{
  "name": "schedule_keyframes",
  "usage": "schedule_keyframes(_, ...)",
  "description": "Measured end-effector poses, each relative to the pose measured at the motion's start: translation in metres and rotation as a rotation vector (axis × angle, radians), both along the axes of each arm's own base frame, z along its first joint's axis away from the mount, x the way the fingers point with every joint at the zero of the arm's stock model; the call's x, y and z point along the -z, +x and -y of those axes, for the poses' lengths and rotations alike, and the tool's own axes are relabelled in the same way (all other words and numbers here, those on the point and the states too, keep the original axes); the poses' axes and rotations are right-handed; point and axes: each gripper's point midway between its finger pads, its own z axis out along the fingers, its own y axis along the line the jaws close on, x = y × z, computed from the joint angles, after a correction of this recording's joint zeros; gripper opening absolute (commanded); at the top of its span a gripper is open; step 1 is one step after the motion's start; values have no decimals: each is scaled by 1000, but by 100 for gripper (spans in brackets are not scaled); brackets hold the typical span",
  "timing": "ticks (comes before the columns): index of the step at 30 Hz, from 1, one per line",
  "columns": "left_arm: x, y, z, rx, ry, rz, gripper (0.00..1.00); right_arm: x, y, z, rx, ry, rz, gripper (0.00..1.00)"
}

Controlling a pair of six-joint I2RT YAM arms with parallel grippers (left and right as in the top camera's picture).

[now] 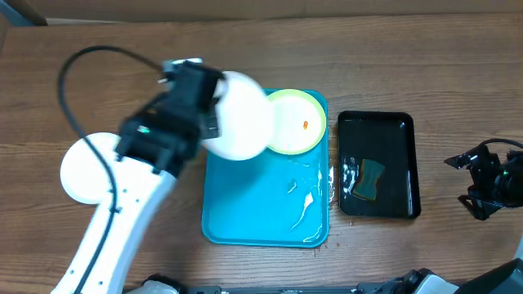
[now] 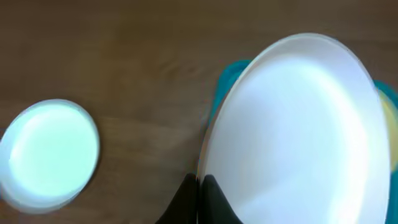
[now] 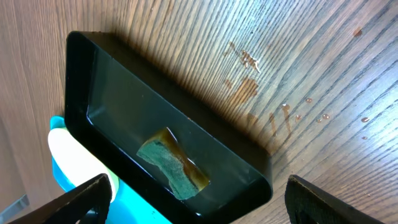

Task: Clean dirty plates on tray and stack at the side
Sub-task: 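Set the cream plate onto the white plate left of the tray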

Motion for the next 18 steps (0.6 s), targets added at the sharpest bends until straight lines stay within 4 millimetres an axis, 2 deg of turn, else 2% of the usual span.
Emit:
schedule_keyframes(2, 15, -7, -43, -129, -25, -78, 4, 0, 0, 0, 0, -1, 1, 91)
schedule_keyframes(4, 29, -13, -118, -368, -48, -107, 4, 0, 0, 0, 0, -1, 1, 91)
schedule_keyframes(6, 42, -24, -166, -520, -68, -117, 4, 0, 0, 0, 0, -1, 1, 91)
schedule_keyframes(9, 71, -54, -231, -746, -121, -147, 4, 0, 0, 0, 0, -1, 2, 91)
schedule_keyframes(12, 101, -82, -273, -903, -183, -166, 4, 0, 1, 1, 0, -3, 3, 91)
schedule_keyframes(14, 122, -98, -291, -973, -232, -188, 4, 0, 1, 1, 0, -5, 6, 91)
schedule_keyframes(18, 156, -105, -298, -978, -325, -236, 6, 0, 2, 2, 0, -8, 9, 91)
